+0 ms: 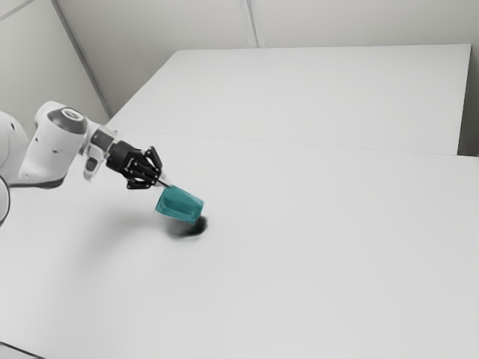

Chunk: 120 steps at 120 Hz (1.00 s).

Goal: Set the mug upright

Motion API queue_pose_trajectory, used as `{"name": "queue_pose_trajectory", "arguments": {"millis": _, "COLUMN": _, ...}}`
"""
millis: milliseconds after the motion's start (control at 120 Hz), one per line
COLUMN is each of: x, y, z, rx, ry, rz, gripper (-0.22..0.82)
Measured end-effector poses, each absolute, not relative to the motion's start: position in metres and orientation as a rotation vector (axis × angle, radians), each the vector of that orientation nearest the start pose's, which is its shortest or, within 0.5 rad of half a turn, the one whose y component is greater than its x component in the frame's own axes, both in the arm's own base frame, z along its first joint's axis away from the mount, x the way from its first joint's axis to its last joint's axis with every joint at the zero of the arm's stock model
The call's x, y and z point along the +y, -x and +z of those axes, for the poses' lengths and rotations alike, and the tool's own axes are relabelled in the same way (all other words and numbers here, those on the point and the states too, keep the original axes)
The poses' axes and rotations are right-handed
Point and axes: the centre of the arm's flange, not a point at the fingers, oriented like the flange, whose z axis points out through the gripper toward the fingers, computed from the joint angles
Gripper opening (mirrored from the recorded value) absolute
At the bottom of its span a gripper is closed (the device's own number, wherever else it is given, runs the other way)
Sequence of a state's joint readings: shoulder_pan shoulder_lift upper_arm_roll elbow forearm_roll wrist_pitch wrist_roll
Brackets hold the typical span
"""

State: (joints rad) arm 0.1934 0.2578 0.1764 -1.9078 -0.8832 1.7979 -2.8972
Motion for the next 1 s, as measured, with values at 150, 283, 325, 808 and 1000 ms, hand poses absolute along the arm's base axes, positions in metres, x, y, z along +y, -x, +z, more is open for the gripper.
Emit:
{"name": "queue_pose_trajectory", "arguments": {"millis": 150, "x": 0.133, "y": -0.565, "z": 0.402, "rx": 2.874, "ry": 0.622, "rz": -1.23, "gripper": -0.18}}
{"name": "queue_pose_trajectory", "arguments": {"millis": 283, "x": 0.118, "y": -0.561, "z": 0.422, "rx": 2.961, "ry": 0.488, "rz": -1.072, "gripper": -0.18}}
{"name": "queue_pose_trajectory", "arguments": {"millis": 325, "x": 0.111, "y": -0.561, "z": 0.427, "rx": 2.999, "ry": 0.43, "rz": -1.001, "gripper": -0.18}}
{"name": "queue_pose_trajectory", "arguments": {"millis": 808, "x": 0.067, "y": -0.609, "z": 0.424, "rx": 3.231, "ry": -0.023, "rz": -0.351, "gripper": -0.18}}
{"name": "queue_pose_trajectory", "arguments": {"millis": 1000, "x": 0.057, "y": -0.622, "z": 0.423, "rx": 3.285, "ry": -0.158, "rz": -0.142, "gripper": -0.18}}
